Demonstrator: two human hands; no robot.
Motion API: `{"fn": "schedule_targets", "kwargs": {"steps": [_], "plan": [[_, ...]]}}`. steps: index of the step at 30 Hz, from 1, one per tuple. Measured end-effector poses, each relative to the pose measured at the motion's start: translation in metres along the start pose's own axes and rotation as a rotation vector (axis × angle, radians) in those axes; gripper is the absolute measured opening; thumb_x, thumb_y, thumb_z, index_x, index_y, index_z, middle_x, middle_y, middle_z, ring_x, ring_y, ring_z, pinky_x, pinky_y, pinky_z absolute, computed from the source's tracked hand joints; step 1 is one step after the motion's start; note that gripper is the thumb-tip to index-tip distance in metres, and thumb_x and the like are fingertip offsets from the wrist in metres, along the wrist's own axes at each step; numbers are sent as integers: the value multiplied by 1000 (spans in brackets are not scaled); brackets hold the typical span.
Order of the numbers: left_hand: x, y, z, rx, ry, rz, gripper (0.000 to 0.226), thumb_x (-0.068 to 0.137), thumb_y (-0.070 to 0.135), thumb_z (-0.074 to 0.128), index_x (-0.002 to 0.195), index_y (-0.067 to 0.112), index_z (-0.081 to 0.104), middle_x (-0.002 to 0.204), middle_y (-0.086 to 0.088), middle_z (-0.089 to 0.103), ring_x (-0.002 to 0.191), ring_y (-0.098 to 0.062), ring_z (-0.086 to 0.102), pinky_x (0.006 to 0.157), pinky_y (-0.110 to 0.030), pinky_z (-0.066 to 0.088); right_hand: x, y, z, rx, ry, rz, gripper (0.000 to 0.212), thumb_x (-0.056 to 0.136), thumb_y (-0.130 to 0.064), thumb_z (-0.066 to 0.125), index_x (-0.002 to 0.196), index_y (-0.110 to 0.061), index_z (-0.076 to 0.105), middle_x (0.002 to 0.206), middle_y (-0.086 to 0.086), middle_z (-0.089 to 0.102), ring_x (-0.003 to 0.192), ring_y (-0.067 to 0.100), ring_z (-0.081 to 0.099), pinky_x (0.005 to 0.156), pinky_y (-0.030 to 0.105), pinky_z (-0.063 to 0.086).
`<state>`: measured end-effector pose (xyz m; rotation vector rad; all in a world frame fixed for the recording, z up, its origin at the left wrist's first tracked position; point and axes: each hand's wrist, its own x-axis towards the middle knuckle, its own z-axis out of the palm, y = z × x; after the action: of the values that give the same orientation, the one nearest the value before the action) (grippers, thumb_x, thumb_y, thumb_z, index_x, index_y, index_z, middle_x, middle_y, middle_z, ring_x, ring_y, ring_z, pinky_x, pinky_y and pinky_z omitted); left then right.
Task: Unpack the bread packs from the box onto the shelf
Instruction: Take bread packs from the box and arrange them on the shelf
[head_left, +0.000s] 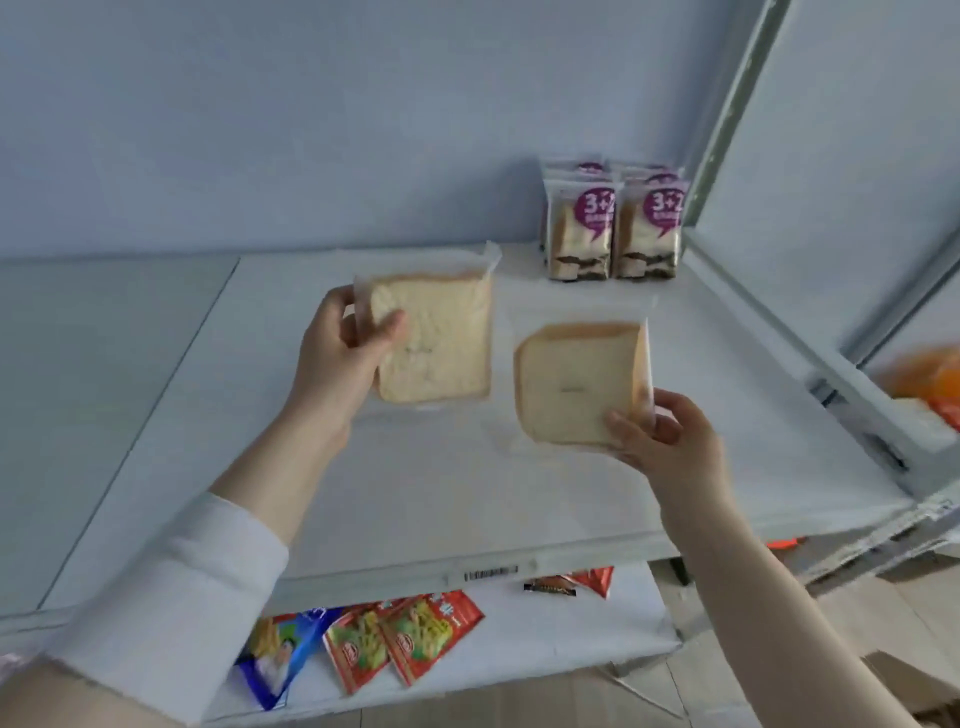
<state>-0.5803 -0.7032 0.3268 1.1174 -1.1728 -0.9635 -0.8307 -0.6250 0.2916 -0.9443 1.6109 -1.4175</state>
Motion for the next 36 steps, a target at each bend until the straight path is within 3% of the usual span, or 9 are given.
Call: {"fn": "schedule_targets", "kwargs": {"steps": [6,11,16,20,23,27,30,33,36], "plan": [[133,-43,-4,33,65,16,21,87,5,60,89,23,49,83,4,61,64,5,62,59,-10,50,133,-6,108,37,-9,-45,25,79,-8,70,91,-19,51,82,2,63,82,26,61,87,54,51],[241,-83,5,65,138,14,25,85,6,62,87,25,47,84,7,60,73,-2,60,71,-22,51,241,-6,183,-2,80,-107,29,81,-15,68,102,-16,47,75,-9,53,73,15,52,65,21,42],[307,-110,11,116,154,43,23,84,9,64,89,25,48,87,2,59,84,-17,58,83,-38,49,303,-11,221,-128,142,-179,39,83,-21,67,117,-10,52,100,0,58,90,12,51,76,15,35],[326,-120,16,179,191,106,20,83,17,67,89,27,50,80,11,57,72,1,55,69,-12,45,327,-9,227,-243,140,-222,43,85,-22,64,125,-11,52,122,8,53,111,20,50,92,22,34],[327,-124,19,252,217,156,24,82,19,68,87,29,47,82,14,54,69,10,53,67,-5,42,336,-9,232,-312,176,-225,44,84,-21,64,125,-9,52,126,14,49,117,28,47,104,33,33],[324,-123,26,255,320,151,37,79,20,72,100,18,41,89,16,50,77,4,52,69,-3,41,336,-10,237,-257,215,-220,43,83,-15,66,122,-8,48,120,10,57,107,21,55,89,20,38],[317,-117,27,258,311,110,41,79,18,72,107,13,42,95,10,53,80,4,54,73,-5,43,327,-11,235,-302,187,-211,59,83,-10,66,134,-5,36,133,11,51,117,21,51,86,12,32],[295,-107,21,352,320,74,58,79,17,71,125,5,39,122,-7,49,104,-13,53,92,-20,41,301,-13,229,-460,186,-239,73,82,-12,67,142,-5,26,143,16,39,131,29,35,104,27,25],[256,-95,12,667,257,142,56,79,16,70,126,1,43,126,-17,46,115,-28,48,98,-29,33,259,-16,217,-647,154,-339,69,83,-15,66,141,-7,28,141,16,35,131,32,29,108,32,20]]}}
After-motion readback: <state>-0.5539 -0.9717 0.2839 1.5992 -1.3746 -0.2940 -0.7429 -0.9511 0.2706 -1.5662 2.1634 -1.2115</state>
